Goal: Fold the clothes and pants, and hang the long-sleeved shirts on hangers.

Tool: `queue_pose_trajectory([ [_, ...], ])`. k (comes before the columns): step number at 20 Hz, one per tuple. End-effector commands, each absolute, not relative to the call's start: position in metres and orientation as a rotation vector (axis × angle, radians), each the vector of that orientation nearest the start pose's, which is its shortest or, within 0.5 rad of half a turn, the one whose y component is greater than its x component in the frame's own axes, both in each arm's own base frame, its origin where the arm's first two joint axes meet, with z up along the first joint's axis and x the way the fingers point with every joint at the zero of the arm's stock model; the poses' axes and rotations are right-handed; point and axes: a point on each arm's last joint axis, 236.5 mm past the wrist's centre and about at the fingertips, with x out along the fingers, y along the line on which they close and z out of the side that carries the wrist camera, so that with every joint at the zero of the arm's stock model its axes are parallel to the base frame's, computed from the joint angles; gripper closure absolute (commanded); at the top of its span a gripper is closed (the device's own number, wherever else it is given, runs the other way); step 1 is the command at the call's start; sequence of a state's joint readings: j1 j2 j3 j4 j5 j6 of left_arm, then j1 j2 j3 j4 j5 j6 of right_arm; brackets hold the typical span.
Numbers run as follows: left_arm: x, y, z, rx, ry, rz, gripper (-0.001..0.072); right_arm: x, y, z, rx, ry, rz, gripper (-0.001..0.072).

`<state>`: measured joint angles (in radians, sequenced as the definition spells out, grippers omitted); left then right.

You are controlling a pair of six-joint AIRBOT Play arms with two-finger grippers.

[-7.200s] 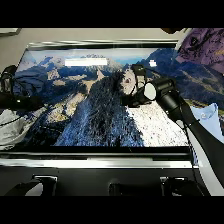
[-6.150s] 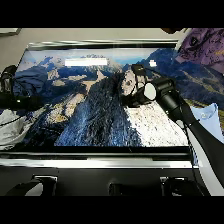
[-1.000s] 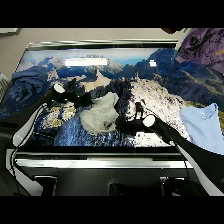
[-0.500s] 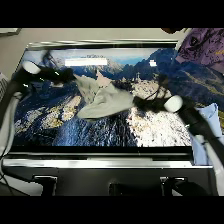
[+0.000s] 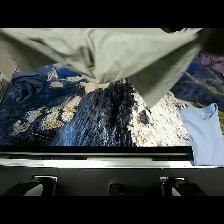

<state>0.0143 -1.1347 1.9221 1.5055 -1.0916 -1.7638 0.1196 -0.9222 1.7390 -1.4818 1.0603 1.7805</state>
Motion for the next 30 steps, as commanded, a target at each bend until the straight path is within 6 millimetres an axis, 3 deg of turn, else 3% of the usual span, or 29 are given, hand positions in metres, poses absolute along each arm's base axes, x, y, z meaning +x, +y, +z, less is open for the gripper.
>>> queue_pose_trajectory([
  [1, 0.322, 0.035, 0.458, -0.272, 0.178, 0.171, 0.0689, 0.273, 0.025, 0.485, 0.177, 0.072, 0.082, 0.0683],
  [2, 0.305, 0.039, 0.460, -0.288, 0.178, 0.190, 0.0689, 0.257, 0.019, 0.494, 0.171, 0.036, 0.069, 0.0683],
  [4, 0.289, 0.043, 0.449, -0.306, 0.225, 0.217, 0.0689, 0.245, 0.013, 0.499, 0.179, 0.013, 0.049, 0.0683],
  [5, 0.290, 0.043, 0.438, -0.307, 0.268, 0.225, 0.0689, 0.250, 0.013, 0.493, 0.184, 0.038, 0.046, 0.0683],
  [7, 0.308, 0.040, 0.401, -0.303, 0.384, 0.230, 0.0688, 0.282, 0.017, 0.457, 0.209, 0.182, 0.030, 0.0682],
  [9, 0.338, 0.032, 0.342, -0.307, 0.545, 0.220, 0.0686, 0.328, 0.030, 0.393, 0.218, 0.422, 0.029, 0.0682],
  [12, 0.375, 0.017, 0.213, -0.320, 0.871, 0.216, 0.0686, 0.396, 0.063, 0.272, 0.238, 0.824, 0.066, 0.0682],
  [16, 0.404, 0.003, 0.046, -0.332, 1.197, 0.217, 0.0685, 0.470, 0.091, 0.120, 0.272, 1.154, 0.082, 0.0682],
  [18, 0.408, -0.001, -0.016, -0.329, 1.328, 0.222, 0.0686, 0.494, 0.100, 0.062, 0.296, 1.230, 0.079, 0.0682],
  [20, 0.411, 0.000, -0.056, -0.318, 1.414, 0.233, 0.0686, 0.507, 0.105, 0.027, 0.316, 1.261, 0.077, 0.0682],
  [21, 0.414, 0.002, -0.067, -0.306, 1.432, 0.227, 0.0687, 0.512, 0.105, 0.019, 0.319, 1.258, 0.074, 0.0682],
  [23, 0.418, 0.008, -0.071, -0.295, 1.435, 0.221, 0.0686, 0.521, 0.104, 0.019, 0.322, 1.225, 0.072, 0.0682],
  [26, 0.419, 0.036, -0.043, -0.341, 1.397, 0.268, 0.0662, 0.523, 0.103, 0.031, 0.318, 1.195, 0.073, 0.0682],
  [27, 0.416, 0.048, -0.030, -0.361, 1.377, 0.290, 0.0555, 0.521, 0.103, 0.034, 0.317, 1.192, 0.075, 0.0682],
  [29, 0.405, 0.077, -0.001, -0.410, 1.314, 0.344, 0.0138, 0.518, 0.103, 0.041, 0.315, 1.192, 0.078, 0.0682],
  [30, 0.398, 0.090, 0.008, -0.428, 1.281, 0.359, 0.0085, 0.516, 0.103, 0.044, 0.314, 1.191, 0.079, 0.0682],
])
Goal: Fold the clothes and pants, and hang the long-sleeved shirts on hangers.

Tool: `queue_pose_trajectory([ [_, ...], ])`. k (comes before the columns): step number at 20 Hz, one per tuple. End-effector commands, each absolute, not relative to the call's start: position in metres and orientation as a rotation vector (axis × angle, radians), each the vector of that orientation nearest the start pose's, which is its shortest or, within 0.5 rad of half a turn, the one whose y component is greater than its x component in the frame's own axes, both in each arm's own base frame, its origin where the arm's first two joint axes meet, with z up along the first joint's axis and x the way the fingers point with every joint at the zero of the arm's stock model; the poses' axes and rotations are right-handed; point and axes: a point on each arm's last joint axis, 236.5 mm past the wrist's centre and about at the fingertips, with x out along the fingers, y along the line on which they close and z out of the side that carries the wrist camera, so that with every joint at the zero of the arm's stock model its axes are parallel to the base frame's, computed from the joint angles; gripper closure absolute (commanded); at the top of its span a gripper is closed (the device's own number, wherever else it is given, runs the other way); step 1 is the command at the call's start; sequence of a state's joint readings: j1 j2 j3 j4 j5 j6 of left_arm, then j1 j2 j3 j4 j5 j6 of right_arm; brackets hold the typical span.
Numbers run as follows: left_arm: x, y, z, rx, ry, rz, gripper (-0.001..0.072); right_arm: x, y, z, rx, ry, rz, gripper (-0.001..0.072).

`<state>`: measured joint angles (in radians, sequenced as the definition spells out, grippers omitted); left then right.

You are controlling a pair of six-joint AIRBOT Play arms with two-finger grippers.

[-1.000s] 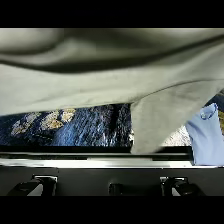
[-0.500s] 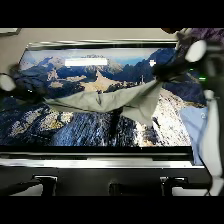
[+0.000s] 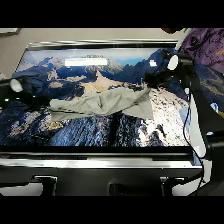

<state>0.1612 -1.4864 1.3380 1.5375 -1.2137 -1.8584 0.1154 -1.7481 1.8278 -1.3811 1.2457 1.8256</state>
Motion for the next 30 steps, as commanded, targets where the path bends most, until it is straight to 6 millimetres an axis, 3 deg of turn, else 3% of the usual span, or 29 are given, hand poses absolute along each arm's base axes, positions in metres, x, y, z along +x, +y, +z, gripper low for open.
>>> queue_pose_trajectory([
  [1, 0.393, 0.100, 0.014, -0.470, 1.237, 0.359, 0.0085, 0.514, 0.103, 0.048, 0.308, 1.188, 0.085, 0.0682],
  [4, 0.398, 0.110, 0.015, -0.749, 1.074, 0.284, 0.0085, 0.510, 0.103, 0.056, 0.305, 1.186, 0.088, 0.0682],
  [7, 0.416, 0.119, -0.001, -0.957, 0.953, 0.237, 0.0085, 0.505, 0.102, 0.055, 0.302, 1.204, 0.088, 0.0682],
  [15, 0.448, 0.085, -0.083, -1.066, 1.035, 0.143, 0.0090, 0.502, 0.102, 0.054, 0.297, 1.217, 0.089, 0.0682],
  [25, 0.487, 0.056, -0.109, -1.024, 1.061, 0.077, 0.0107, 0.500, 0.104, 0.054, 0.302, 1.228, 0.094, 0.0682],
  [26, 0.490, 0.050, -0.112, -1.032, 1.071, 0.076, 0.0130, 0.499, 0.104, 0.054, 0.301, 1.232, 0.094, 0.0682],
  [27, 0.492, 0.046, -0.114, -1.033, 1.079, 0.071, 0.0378, 0.498, 0.104, 0.053, 0.300, 1.238, 0.093, 0.0682],
  [28, 0.493, 0.042, -0.114, -1.028, 1.082, 0.064, 0.0671, 0.496, 0.104, 0.053, 0.299, 1.244, 0.093, 0.0682],
  [30, 0.500, 0.040, -0.100, -1.020, 1.063, 0.038, 0.0687, 0.497, 0.103, 0.055, 0.298, 1.236, 0.093, 0.0682],
])
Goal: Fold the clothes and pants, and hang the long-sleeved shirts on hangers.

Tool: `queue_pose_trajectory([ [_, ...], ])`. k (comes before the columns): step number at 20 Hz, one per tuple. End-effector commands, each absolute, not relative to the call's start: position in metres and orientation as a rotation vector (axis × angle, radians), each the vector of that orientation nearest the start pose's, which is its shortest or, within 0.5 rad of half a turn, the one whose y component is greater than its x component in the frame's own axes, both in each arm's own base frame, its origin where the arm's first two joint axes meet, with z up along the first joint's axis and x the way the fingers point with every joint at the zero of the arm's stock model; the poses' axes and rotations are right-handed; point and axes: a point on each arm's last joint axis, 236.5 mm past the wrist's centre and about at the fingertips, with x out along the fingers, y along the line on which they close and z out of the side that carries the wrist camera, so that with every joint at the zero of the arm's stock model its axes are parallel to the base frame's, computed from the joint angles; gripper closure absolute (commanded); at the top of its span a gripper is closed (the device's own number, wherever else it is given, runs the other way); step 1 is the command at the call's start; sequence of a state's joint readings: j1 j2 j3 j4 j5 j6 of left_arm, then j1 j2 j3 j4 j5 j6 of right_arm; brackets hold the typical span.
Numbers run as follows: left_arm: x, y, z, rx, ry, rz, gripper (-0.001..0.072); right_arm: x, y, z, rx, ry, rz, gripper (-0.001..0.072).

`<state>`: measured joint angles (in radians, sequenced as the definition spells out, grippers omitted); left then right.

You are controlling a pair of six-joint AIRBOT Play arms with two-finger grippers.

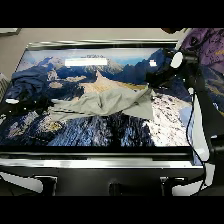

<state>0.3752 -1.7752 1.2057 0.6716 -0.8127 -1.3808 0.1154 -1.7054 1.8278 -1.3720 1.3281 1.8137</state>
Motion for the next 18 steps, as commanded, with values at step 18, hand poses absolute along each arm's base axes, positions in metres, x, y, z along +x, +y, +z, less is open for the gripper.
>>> queue_pose_trajectory([
  [18, 0.322, 0.095, 0.514, -0.385, -0.054, 0.250, 0.0690, 0.319, 0.002, 0.473, 0.045, 0.125, -0.037, 0.0682],
])
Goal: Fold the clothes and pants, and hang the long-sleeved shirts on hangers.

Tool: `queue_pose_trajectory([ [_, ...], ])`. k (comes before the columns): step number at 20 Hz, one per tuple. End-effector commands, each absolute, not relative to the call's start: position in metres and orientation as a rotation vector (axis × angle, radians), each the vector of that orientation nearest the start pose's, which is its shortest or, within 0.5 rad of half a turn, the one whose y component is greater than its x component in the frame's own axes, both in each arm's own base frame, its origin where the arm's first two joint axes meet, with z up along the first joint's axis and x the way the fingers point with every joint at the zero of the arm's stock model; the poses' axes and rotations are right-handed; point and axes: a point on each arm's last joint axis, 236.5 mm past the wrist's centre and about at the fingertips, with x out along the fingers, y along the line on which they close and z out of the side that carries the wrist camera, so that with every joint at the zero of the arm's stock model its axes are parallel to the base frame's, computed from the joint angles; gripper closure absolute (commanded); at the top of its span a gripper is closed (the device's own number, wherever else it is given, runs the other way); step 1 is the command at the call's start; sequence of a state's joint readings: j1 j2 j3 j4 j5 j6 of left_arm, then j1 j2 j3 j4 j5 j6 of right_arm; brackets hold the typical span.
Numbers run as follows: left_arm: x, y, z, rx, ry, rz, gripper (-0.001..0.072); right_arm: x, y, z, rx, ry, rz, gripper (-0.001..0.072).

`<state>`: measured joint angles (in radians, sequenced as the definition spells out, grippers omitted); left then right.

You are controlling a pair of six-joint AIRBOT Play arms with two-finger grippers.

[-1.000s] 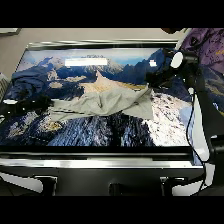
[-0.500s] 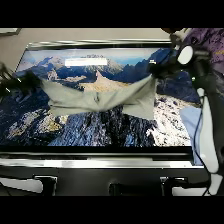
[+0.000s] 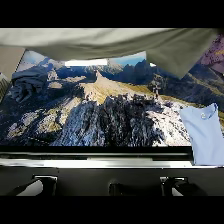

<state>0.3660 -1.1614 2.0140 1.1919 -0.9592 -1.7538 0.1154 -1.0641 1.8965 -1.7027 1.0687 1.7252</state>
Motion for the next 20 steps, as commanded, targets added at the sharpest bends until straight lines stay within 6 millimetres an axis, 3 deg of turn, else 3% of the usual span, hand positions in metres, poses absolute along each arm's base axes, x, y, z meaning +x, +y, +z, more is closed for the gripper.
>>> queue_pose_trajectory([
  [1, 0.298, 0.097, 0.515, -0.367, -0.054, 0.293, 0.0690, 0.296, 0.000, 0.480, 0.054, 0.109, -0.034, 0.0682],
  [3, 0.267, 0.099, 0.506, -0.341, -0.007, 0.360, 0.0690, 0.261, -0.003, 0.484, 0.079, 0.107, -0.031, 0.0682],
  [4, 0.264, 0.100, 0.495, -0.337, 0.039, 0.372, 0.0690, 0.253, -0.002, 0.480, 0.096, 0.125, -0.024, 0.0682],
  [6, 0.278, 0.095, 0.460, -0.316, 0.178, 0.349, 0.0690, 0.258, 0.005, 0.459, 0.143, 0.212, -0.007, 0.0682],
  [8, 0.312, 0.083, 0.405, -0.321, 0.369, 0.261, 0.0690, 0.288, 0.021, 0.416, 0.171, 0.371, 0.026, 0.0682],
  [10, 0.353, 0.069, 0.336, -0.359, 0.569, 0.163, 0.0690, 0.329, 0.048, 0.348, 0.214, 0.606, 0.081, 0.0682],
  [12, 0.391, 0.061, 0.249, -0.378, 0.787, 0.118, 0.0690, 0.366, 0.079, 0.267, 0.262, 0.867, 0.142, 0.0681],
  [15, 0.435, 0.048, 0.121, -0.418, 1.037, 0.094, 0.0690, 0.414, 0.097, 0.146, 0.299, 1.176, 0.127, 0.0681],
  [18, 0.460, 0.034, 0.015, -0.480, 1.223, 0.117, 0.0689, 0.452, 0.102, 0.050, 0.310, 1.334, 0.085, 0.0681],
  [20, 0.463, 0.028, -0.033, -0.525, 1.315, 0.149, 0.0688, 0.467, 0.108, 0.007, 0.335, 1.381, 0.077, 0.0681],
])
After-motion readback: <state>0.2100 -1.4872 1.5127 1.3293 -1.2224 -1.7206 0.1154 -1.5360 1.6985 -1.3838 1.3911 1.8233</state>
